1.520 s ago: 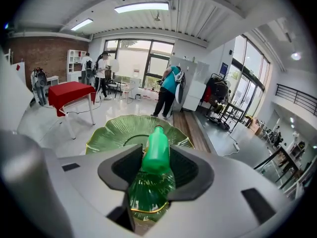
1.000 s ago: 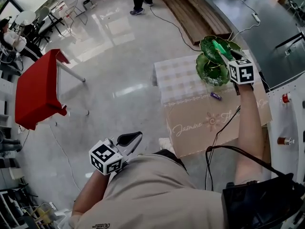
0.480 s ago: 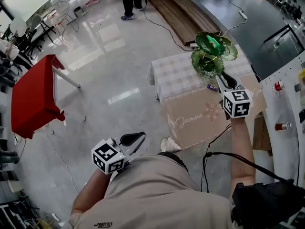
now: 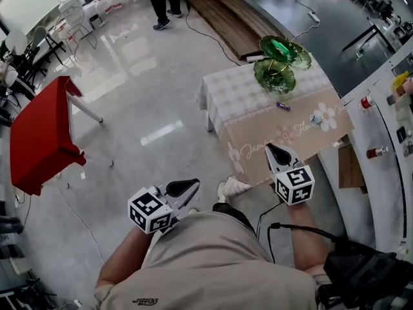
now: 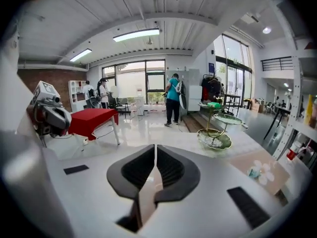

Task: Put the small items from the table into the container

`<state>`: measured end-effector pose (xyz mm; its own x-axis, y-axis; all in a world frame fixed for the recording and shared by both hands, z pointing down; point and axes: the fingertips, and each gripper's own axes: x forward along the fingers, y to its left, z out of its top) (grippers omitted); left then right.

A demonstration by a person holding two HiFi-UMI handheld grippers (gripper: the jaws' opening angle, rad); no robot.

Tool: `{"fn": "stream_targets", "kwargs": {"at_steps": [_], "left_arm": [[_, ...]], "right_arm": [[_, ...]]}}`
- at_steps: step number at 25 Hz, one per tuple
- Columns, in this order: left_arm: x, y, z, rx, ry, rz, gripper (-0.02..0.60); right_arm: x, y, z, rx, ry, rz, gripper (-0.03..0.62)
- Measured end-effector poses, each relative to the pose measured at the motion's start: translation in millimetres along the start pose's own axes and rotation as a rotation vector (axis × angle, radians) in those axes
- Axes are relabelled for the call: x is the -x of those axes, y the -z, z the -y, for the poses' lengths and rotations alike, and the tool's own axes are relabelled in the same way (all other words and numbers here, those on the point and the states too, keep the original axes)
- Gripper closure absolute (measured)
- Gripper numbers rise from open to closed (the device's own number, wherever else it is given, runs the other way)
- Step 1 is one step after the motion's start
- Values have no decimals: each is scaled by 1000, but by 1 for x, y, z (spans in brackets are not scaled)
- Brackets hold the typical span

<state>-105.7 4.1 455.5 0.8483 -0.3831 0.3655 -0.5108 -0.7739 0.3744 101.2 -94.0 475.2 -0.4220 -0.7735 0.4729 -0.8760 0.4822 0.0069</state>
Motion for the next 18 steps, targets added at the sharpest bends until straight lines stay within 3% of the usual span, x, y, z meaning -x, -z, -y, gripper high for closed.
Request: {"fn": "stream_targets", "kwargs": {"at_steps": [9, 18], "left_arm": [[25, 33, 24, -38, 80, -34, 574], [44, 59, 37, -59, 112, -55, 574]], "right_arm": [[39, 46, -116, 35, -68, -14, 572], [62, 66, -161, 37, -80, -20, 571]]}}
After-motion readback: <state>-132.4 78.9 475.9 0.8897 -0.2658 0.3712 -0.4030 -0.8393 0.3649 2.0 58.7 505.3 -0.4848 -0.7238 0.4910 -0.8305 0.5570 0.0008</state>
